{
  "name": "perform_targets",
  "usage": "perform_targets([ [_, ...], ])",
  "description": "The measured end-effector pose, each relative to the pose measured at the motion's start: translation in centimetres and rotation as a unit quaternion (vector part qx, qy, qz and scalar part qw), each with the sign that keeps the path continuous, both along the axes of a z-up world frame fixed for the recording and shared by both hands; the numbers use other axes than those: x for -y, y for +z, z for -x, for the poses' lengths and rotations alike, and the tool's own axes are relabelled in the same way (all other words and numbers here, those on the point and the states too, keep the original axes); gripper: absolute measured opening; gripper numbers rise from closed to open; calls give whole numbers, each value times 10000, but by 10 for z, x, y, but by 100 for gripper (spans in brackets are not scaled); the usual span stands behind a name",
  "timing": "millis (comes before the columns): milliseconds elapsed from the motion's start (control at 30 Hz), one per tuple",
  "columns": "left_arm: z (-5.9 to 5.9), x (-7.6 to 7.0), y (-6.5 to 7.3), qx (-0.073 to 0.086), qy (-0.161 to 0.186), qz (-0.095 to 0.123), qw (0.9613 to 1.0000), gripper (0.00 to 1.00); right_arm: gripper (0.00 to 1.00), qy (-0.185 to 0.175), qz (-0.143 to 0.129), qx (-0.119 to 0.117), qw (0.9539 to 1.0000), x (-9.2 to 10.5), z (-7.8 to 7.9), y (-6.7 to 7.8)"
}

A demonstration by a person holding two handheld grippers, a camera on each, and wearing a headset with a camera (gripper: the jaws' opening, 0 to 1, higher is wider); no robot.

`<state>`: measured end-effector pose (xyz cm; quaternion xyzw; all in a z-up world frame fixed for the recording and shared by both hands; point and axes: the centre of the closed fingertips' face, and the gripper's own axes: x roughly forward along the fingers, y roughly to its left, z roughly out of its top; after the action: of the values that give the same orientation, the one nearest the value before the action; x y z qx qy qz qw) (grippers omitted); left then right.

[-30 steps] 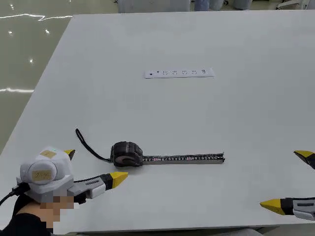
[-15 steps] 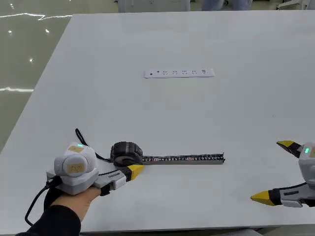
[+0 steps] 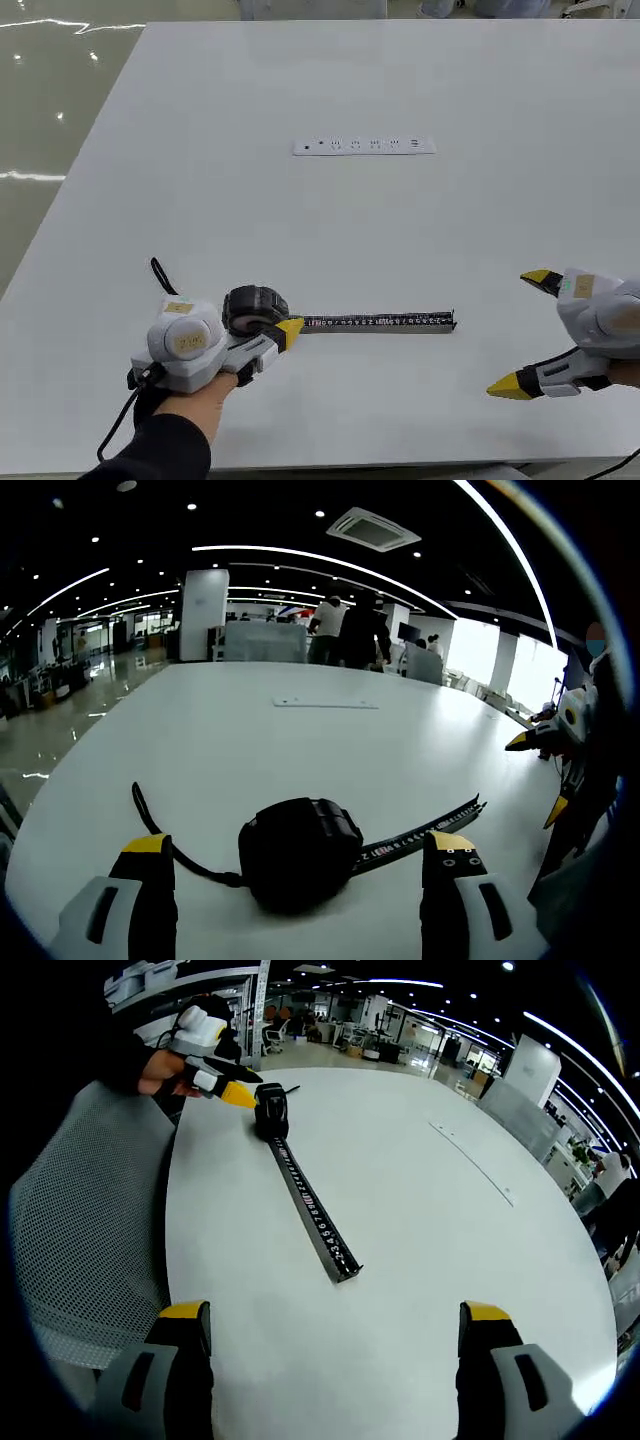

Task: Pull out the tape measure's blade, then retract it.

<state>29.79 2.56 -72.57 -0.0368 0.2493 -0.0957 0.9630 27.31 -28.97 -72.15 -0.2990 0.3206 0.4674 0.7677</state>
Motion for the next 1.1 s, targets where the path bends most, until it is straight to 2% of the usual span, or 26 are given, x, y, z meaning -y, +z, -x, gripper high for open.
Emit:
perform_targets([
  [200,-5,4,-8,53,120,-169,9998,100,97,303,100,-34,9995,-10,-15,-3],
  [367,-7,10,-12,134,116,-305,9994,100,93,721,245,-85,9971,-19,-29,-6],
  [500,-10,11,-9,239,167,-221,9993,100,89,996,359,-128,9943,-25,-37,-11],
  [667,-10,14,-10,282,78,-274,9992,100,81,1244,434,-215,9910,-32,-43,-18],
  [900,-10,9,-11,285,133,-278,9991,100,67,1496,597,-409,9861,-31,-41,-33],
  [1100,-10,9,-14,265,131,-289,9991,100,53,1664,666,-574,9821,-30,-37,-39],
])
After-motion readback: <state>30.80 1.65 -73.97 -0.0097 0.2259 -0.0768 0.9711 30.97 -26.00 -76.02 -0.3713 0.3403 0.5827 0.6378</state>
